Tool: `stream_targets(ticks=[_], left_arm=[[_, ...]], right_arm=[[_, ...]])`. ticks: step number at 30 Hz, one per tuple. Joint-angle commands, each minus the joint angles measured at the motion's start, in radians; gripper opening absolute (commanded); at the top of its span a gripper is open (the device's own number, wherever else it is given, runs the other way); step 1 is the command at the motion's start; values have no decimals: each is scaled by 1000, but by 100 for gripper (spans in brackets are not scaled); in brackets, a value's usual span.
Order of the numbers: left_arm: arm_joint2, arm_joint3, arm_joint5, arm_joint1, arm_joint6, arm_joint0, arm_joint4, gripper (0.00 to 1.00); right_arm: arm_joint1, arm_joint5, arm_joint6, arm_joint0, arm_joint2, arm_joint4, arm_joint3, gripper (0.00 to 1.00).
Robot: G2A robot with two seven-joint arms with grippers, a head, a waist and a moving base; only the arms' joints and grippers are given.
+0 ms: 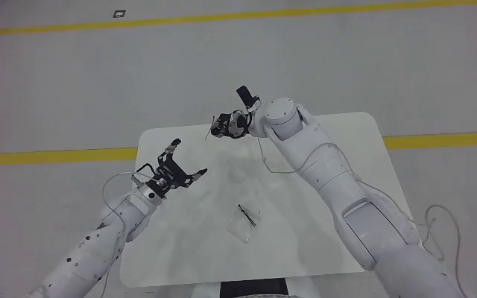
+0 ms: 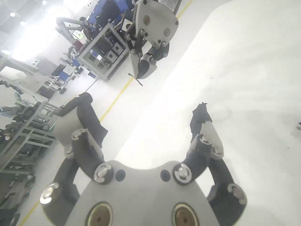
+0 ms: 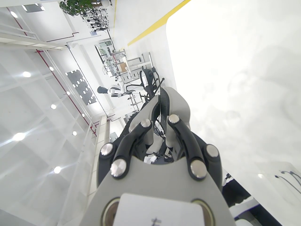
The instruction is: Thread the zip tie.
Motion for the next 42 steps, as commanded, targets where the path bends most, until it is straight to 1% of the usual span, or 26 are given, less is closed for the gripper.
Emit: stream_targets(ticks=[1, 27, 29, 31, 34, 37, 40, 41, 42], left_arm=[[0, 0, 0, 0, 0, 0, 0, 100], [0, 0, 0, 0, -2, -1, 0, 100], [13, -4, -1, 1, -13, -13, 0, 100], [30, -2, 6, 6, -17, -24, 0, 100], [56, -1, 15, 9, -12, -36, 0, 100], [92, 6, 16, 20, -24, -67, 0, 100], [154, 15, 38, 43, -59, -123, 0, 100], [178, 18, 50, 51, -68, -142, 0, 100], [213, 22, 73, 62, -78, -169, 0, 100]], right_arm=[[0, 0, 0, 0, 0, 0, 0, 0], [0, 0, 0, 0, 0, 0, 0, 0], [1, 0, -20, -14, 3, 1, -10, 0], [4, 0, -24, -19, 4, -6, -12, 0], [6, 0, -18, -14, 5, -6, 7, 0], [6, 0, -18, -1, 1, -2, 38, 0], [3, 0, -14, 17, -9, 2, 70, 0], [2, 0, -8, 24, -14, 2, 81, 0], [0, 0, -5, 33, -20, 3, 95, 0]])
